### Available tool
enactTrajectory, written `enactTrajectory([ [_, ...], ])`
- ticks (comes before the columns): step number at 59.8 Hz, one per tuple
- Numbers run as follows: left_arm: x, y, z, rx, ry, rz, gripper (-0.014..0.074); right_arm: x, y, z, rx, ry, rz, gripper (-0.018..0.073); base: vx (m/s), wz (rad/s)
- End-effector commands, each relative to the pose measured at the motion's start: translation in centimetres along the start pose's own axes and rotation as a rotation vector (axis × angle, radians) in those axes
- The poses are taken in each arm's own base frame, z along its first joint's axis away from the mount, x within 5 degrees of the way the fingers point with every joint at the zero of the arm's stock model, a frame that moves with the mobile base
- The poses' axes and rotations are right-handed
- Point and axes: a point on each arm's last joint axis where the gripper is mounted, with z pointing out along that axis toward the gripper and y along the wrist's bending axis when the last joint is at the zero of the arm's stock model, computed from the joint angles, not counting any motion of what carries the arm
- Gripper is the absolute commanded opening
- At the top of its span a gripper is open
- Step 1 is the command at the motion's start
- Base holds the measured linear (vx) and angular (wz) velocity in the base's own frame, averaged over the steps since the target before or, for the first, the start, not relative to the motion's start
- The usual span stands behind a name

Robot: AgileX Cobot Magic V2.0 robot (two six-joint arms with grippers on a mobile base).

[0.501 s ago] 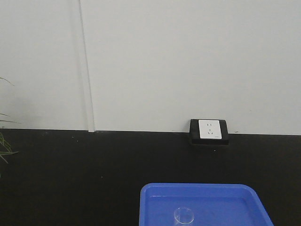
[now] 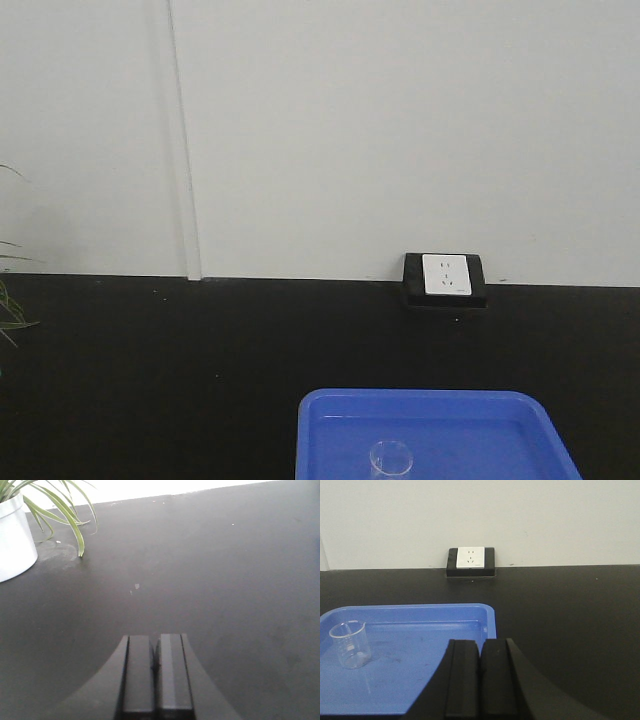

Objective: Move beaker to silver tray on left bench

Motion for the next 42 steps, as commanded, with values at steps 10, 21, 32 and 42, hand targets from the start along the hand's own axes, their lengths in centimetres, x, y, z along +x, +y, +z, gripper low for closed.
enactTrajectory([
  [10,-0.15,-0.07,0.15,0.005,-0.074,-0.003,0.0001,-0.66,0.07,-0.09,-0.007,-0.093,-0.018,-0.0011,0.00,0.00],
  [21,-0.15,-0.07,0.15,0.005,-0.074,-0.003,0.0001,-0.69,0.07,-0.09,-0.007,-0.095,-0.018,-0.0011,0.00,0.00],
  [32,-0.15,-0.07,0.15,0.005,-0.073,-0.003,0.0001,-0.77,0.09,-0.10,-0.008,-0.104,-0.018,-0.0011,0.00,0.00],
  [42,-0.14,-0.07,0.16,0.005,-0.073,-0.003,0.0001,-1.61,0.22,-0.21,-0.022,-0.197,-0.017,-0.0011,0.00,0.00],
])
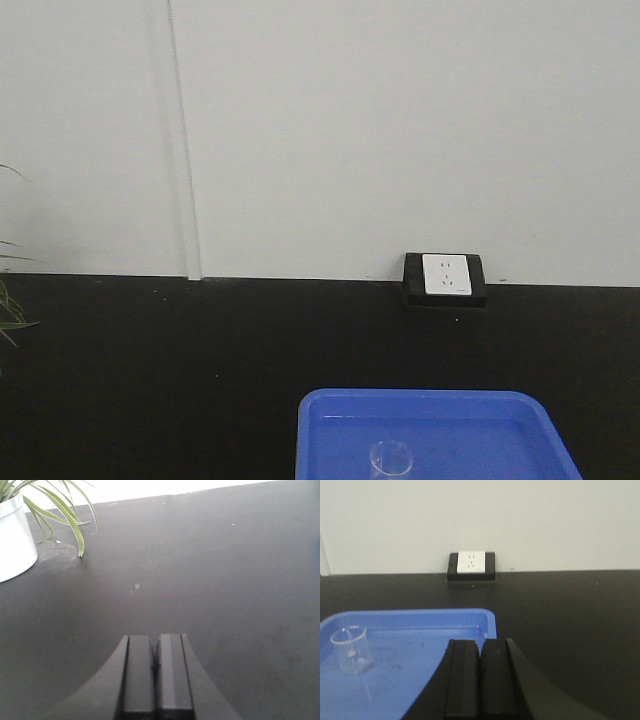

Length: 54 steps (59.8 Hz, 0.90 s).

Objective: Move beaker to silver tray on left bench

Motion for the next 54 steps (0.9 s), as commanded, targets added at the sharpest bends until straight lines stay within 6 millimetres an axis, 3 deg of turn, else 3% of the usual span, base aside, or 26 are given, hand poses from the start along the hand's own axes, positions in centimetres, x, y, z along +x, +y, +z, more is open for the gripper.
enactTrajectory([
  [1,-0.1,-0.1,0.2,0.005,-0.073,-0.003,0.0001,-1.4,0.2,-0.2,-0.020,-0.175,-0.014,-0.0011,0.00,0.00],
  [10,-0.1,-0.1,0.2,0.005,-0.065,-0.003,0.0001,-3.2,0.4,-0.2,-0.038,-0.273,0.011,-0.0011,0.00,0.00],
  [16,-0.1,-0.1,0.2,0.005,-0.066,-0.003,0.0001,-5.4,0.5,0.0,-0.036,-0.264,0.012,-0.0011,0.00,0.00],
  [31,-0.1,-0.1,0.2,0.005,-0.066,-0.003,0.0001,-10.7,0.9,3.4,-0.026,-0.157,0.011,-0.0011,0.00,0.00],
  [36,-0.1,-0.1,0.2,0.005,-0.066,-0.003,0.0001,-10.7,0.9,5.2,-0.021,-0.086,0.011,-0.0011,0.00,0.00],
  [54,-0.1,-0.1,0.2,0.005,-0.066,-0.003,0.0001,-7.7,0.8,10.4,-0.014,0.120,0.014,-0.0001,0.00,0.00],
])
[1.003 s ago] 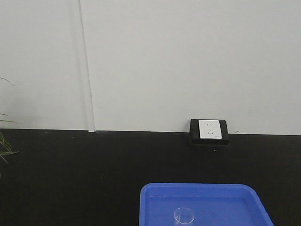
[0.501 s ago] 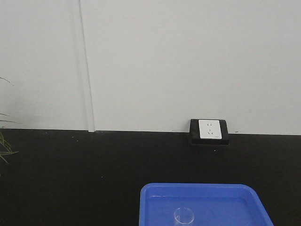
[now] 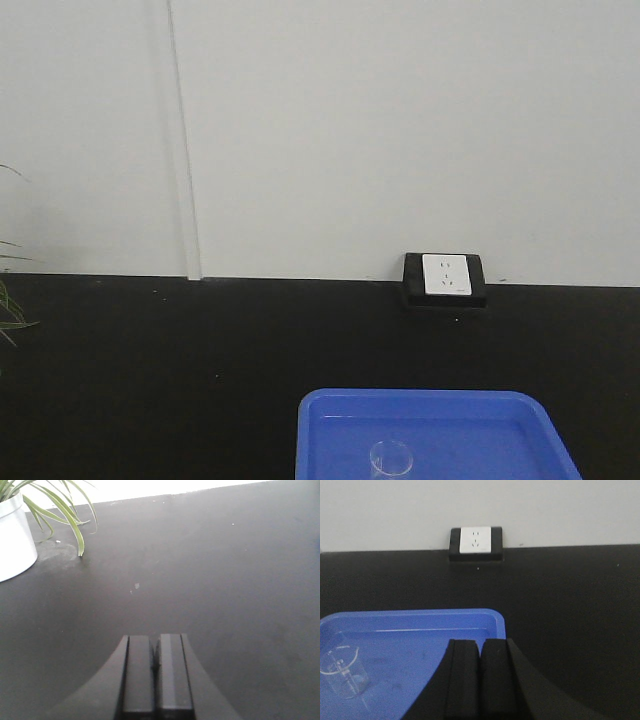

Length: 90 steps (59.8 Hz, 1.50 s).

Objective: Move beaker to silver tray on left bench

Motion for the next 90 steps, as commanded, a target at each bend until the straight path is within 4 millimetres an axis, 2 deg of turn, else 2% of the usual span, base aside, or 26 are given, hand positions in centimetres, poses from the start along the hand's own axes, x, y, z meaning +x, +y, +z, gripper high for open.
enactTrajectory([
  [1,-0.1,-0.1,0.2,0.005,-0.066,-0.003,0.0001,-1.7,0.2,1.2,-0.019,-0.110,-0.009,0.0000,0.00,0.00],
  [15,-0.1,-0.1,0.2,0.005,-0.066,-0.003,0.0001,-0.8,0.2,3.9,-0.027,-0.084,-0.006,0.0083,0.00,0.00],
  [33,-0.1,-0.1,0.2,0.005,-0.066,-0.003,0.0001,0.2,0.2,6.1,-0.034,-0.067,0.000,0.0415,0.00,0.00],
  [40,-0.1,-0.1,0.2,0.005,-0.066,-0.003,0.0001,0.6,0.2,6.9,-0.045,-0.078,0.008,0.0505,0.00,0.00],
  [44,-0.1,-0.1,0.2,0.005,-0.066,-0.003,0.0001,1.2,0.5,7.5,-0.078,-0.060,-0.043,0.0538,0.00,0.00],
  [49,-0.1,-0.1,0.2,0.005,-0.066,-0.003,0.0001,2.0,1.6,8.2,-0.201,-0.051,-0.195,0.0544,0.00,0.00],
  [54,-0.1,-0.1,0.2,0.005,-0.066,-0.003,0.0001,3.0,2.6,8.9,-0.328,-0.049,-0.272,0.0544,0.00,0.00],
  [66,-0.1,-0.1,0.2,0.005,-0.066,-0.003,0.0001,5.2,3.6,10.5,-0.470,-0.030,-0.246,0.0544,0.00,0.00],
  [72,-0.1,-0.1,0.2,0.005,-0.066,-0.003,0.0001,6.3,4.8,11.6,-0.523,0.014,-0.251,0.0544,0.00,0.00],
  [78,-0.1,-0.1,0.2,0.005,-0.066,-0.003,0.0001,7.1,6.8,13.2,-0.584,0.046,-0.273,0.0544,0.00,0.00],
  [90,-0.1,-0.1,0.2,0.005,-0.066,-0.003,0.0001,7.6,9.1,16.8,-0.564,0.051,-0.229,0.0544,0.00,0.00],
])
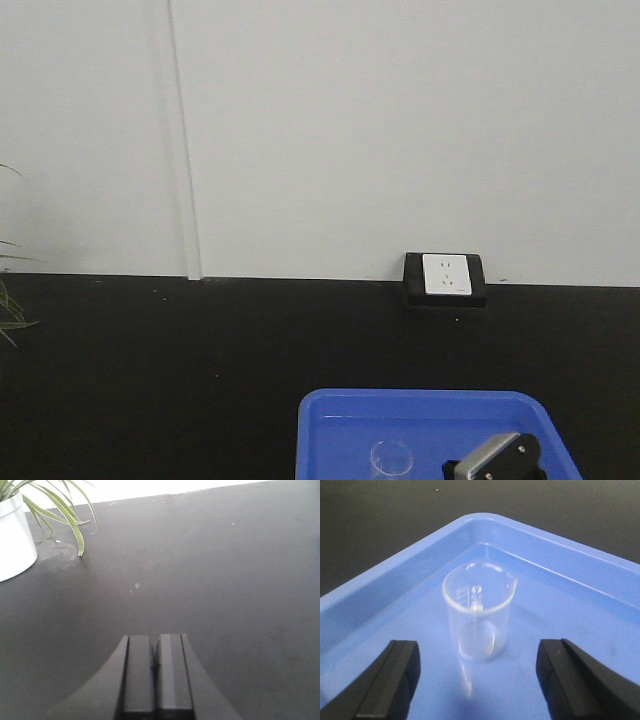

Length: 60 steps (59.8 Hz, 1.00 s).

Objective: Move beaker to silver tray on left bench
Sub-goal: 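Lower the right gripper onto the glass beaker in the blue tray and close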

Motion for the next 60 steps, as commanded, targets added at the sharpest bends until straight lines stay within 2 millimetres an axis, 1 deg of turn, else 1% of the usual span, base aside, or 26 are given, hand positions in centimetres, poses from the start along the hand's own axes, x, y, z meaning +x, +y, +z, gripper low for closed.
enactTrajectory([
  [1,-0.1,-0.1,0.2,0.005,-0.067,-0.003,0.0001,-2.3,-0.1,1.7,0.000,-0.128,-0.009,0.0544,0.00,0.00],
  [7,-0.1,-0.1,0.2,0.005,-0.067,-0.003,0.0001,-2.4,0.0,3.6,-0.020,-0.124,-0.037,0.0544,0.00,0.00],
  [15,-0.1,-0.1,0.2,0.005,-0.067,-0.003,0.0001,-2.5,-0.2,6.1,-0.031,-0.128,-0.051,0.0544,0.00,0.00],
  [22,-0.1,-0.1,0.2,0.005,-0.067,-0.003,0.0001,-2.4,-0.4,7.9,-0.042,-0.130,-0.052,0.0544,0.00,0.00],
  [27,-0.1,-0.1,0.2,0.005,-0.067,-0.003,0.0001,-2.4,-0.6,8.7,-0.045,-0.133,-0.061,0.0534,0.00,0.00],
  [33,-0.1,-0.1,0.2,0.005,-0.067,-0.003,0.0001,-2.5,-0.9,9.0,-0.034,-0.111,-0.064,0.0487,0.00,0.00],
  [40,-0.1,-0.1,0.2,0.005,-0.067,-0.003,0.0001,-2.2,-0.9,9.0,-0.028,-0.081,-0.065,0.0388,0.00,0.00],
  [45,-0.1,-0.1,0.2,0.005,-0.067,-0.003,0.0001,-2.3,-0.9,8.9,-0.025,-0.075,-0.062,0.0289,0.00,0.00],
  [51,-0.1,-0.1,0.2,0.005,-0.067,-0.003,0.0001,-3.4,-0.8,8.5,-0.038,-0.101,-0.049,0.0157,0.00,0.00],
  [57,-0.1,-0.1,0.2,0.005,-0.067,-0.003,0.0001,-5.4,-0.3,7.4,-0.071,-0.133,-0.085,0.0014,0.00,0.00],
  [59,-0.1,-0.1,0.2,0.005,-0.067,-0.003,0.0001,-6.0,-0.2,7.0,-0.079,-0.124,-0.095,-0.0017,0.00,0.00],
  [60,-0.1,-0.1,0.2,0.005,-0.067,-0.003,0.0001,-6.4,-0.1,6.7,-0.080,-0.128,-0.092,-0.0017,0.00,0.00],
])
